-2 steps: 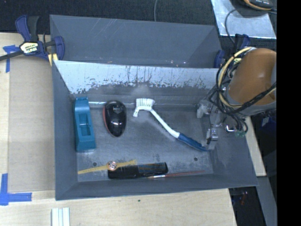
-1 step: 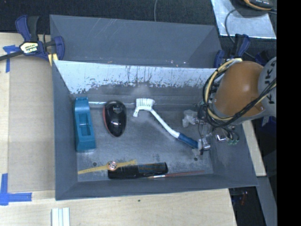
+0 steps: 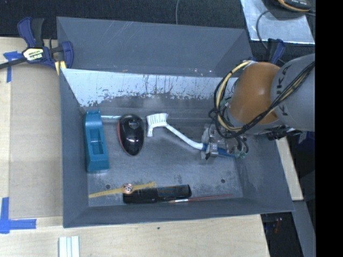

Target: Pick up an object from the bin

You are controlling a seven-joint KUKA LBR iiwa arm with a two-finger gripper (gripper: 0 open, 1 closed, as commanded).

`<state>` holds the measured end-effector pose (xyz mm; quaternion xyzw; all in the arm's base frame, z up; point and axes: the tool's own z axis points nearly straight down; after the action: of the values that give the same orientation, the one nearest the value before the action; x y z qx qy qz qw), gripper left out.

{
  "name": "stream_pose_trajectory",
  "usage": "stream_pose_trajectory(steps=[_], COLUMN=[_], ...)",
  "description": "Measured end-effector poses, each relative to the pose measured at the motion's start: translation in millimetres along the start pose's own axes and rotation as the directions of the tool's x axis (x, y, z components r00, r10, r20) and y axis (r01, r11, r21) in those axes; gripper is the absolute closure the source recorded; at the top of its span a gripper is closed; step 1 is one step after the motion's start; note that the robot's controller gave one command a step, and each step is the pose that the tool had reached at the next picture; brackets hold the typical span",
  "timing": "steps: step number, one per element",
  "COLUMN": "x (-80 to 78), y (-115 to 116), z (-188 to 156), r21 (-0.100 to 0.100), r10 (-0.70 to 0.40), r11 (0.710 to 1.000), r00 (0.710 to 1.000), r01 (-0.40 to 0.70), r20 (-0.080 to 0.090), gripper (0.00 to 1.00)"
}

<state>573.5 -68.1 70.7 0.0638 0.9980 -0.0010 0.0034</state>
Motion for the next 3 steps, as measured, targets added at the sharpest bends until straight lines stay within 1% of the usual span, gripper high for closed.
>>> stream_pose_trajectory(steps=[1,2,3], x=[0.0,4.6,4.6], y=[0.0,22.0,22.1], z=[-0.1,-51.6,-51.5], r21=[0.0,0.0,0.001], r10=[-0.001,0.039,0.039], r11=[1.0,0.999,0.999], r00=[1.0,0.999,0.999], r01=[0.001,-0.039,-0.039], r20=[0.0,0.002,0.002], gripper=[1.0,1.0,1.0])
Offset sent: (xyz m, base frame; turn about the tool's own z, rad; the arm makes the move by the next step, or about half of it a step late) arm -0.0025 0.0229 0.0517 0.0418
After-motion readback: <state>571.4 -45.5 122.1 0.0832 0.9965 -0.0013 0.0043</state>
